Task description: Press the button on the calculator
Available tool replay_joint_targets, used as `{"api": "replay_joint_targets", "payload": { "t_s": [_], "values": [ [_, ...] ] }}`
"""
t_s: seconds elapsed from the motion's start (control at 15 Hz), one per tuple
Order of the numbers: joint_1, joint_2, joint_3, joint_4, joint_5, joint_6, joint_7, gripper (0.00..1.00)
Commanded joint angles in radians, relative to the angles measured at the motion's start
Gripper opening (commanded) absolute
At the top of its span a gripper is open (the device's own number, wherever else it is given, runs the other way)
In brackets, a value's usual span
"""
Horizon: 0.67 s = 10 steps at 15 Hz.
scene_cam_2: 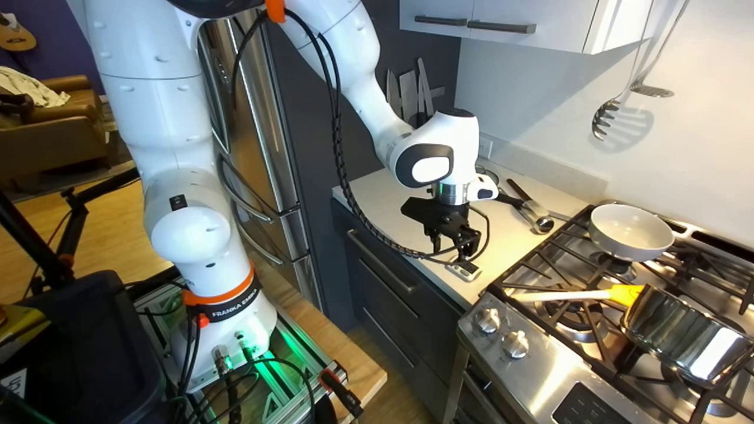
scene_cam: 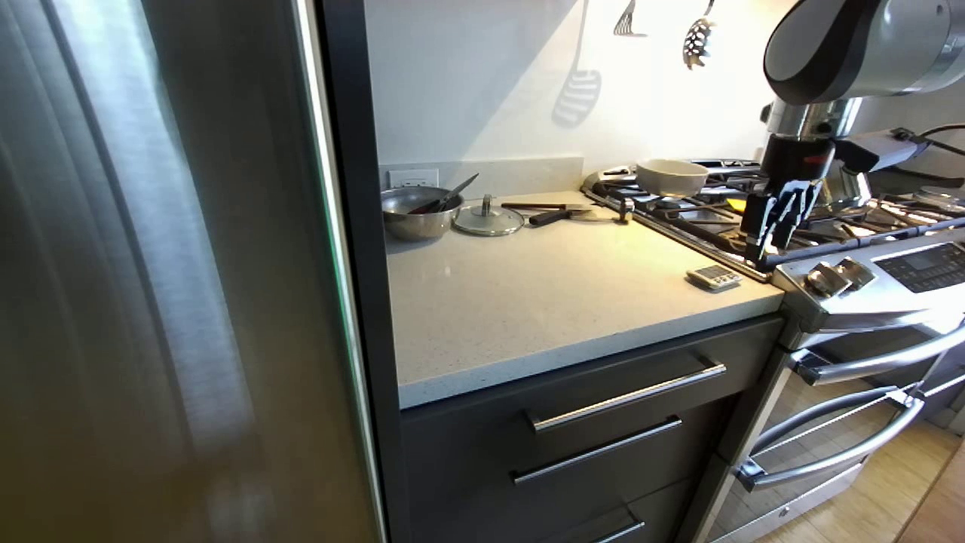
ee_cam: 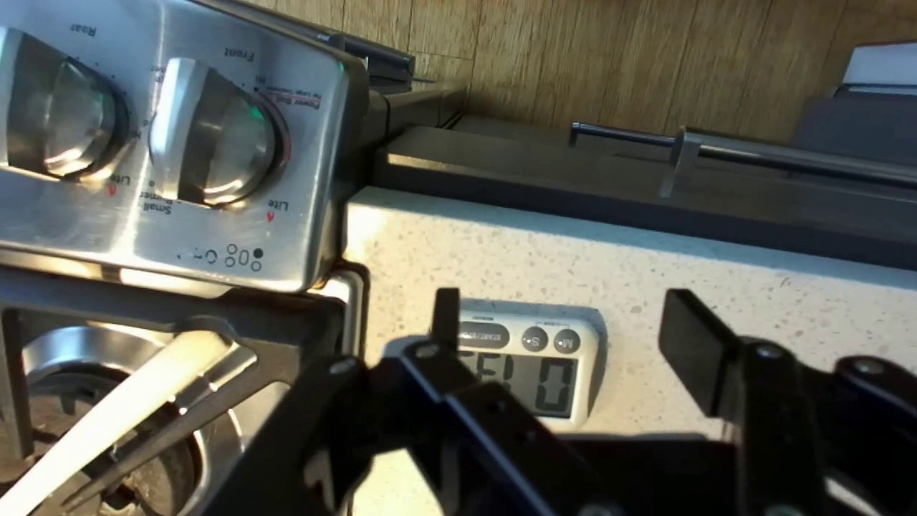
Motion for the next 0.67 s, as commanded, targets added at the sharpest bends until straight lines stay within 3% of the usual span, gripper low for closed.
{"api": "replay_joint_targets", "payload": {
  "t_s": [0.0,0.33,0.6],
  "values": [
    [-0.041,0.073,0.03,0.049,0.062,0.024,-0.023,0.42],
    [-0.077,0.133,0.076,0.101,0.123,0.029,-0.061,0.04],
    [-0.101,0.172,0.095,0.132,0.12,0.036,-0.062,0.0]
  ]
}}
